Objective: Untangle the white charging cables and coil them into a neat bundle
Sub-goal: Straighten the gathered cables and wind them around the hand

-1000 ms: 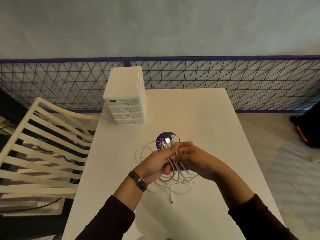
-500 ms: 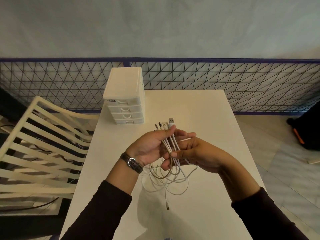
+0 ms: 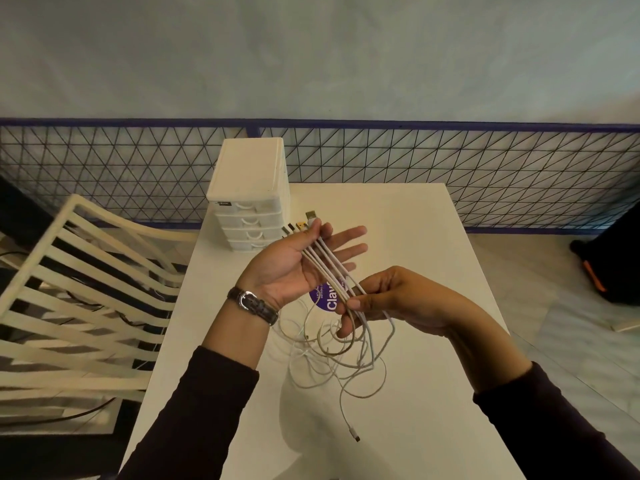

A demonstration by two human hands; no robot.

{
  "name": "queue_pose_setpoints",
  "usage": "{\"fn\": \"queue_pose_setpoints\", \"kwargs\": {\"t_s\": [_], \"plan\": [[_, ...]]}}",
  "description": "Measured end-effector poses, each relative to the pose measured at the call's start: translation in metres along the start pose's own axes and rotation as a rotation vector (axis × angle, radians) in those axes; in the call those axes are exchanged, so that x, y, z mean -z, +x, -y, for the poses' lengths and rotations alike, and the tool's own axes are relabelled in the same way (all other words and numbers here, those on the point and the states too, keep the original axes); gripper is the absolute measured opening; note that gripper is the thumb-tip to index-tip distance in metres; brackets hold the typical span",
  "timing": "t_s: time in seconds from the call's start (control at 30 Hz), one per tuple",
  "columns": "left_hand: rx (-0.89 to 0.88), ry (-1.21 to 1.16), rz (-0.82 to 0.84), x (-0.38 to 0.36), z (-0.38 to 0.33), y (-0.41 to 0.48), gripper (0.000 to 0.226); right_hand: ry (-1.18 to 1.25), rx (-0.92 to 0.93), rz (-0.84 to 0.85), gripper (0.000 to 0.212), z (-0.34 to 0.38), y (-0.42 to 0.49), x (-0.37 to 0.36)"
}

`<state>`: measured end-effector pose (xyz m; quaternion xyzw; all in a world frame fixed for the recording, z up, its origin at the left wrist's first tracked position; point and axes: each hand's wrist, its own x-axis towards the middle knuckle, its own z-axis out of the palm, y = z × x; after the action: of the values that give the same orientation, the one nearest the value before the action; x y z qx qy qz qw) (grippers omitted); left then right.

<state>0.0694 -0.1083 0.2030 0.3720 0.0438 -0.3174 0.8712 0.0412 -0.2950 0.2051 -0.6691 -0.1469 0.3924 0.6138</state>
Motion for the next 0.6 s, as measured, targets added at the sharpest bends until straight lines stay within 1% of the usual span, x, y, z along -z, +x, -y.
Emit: {"fn": "queue_pose_setpoints", "kwargs": {"t_s": [0.1,0.27,0.47,0.6], "plan": [[-0.019,-0.062,-0.042,0.005,-0.006,0.009,0.051,-0.019,-0.018,-0.033,0.024,-0.001,0.001,0.004],[-0.01,-0.166,-0.15,0.015,-0.017,0.024,0.053,-0.023,-0.04,-0.024,0.02,-0.006,0.002,0.009],[-0.097,-0.226,-0.214,0.015,-0.041,0.031,0.042,-0.107,0.035,-0.077,0.032,0.003,-0.003,0.026],[-0.166,-0.279,-0.212,0.018,-0.059,0.031,0.04,-0.146,0.098,-0.091,0.024,0.018,-0.009,0.042]]}}
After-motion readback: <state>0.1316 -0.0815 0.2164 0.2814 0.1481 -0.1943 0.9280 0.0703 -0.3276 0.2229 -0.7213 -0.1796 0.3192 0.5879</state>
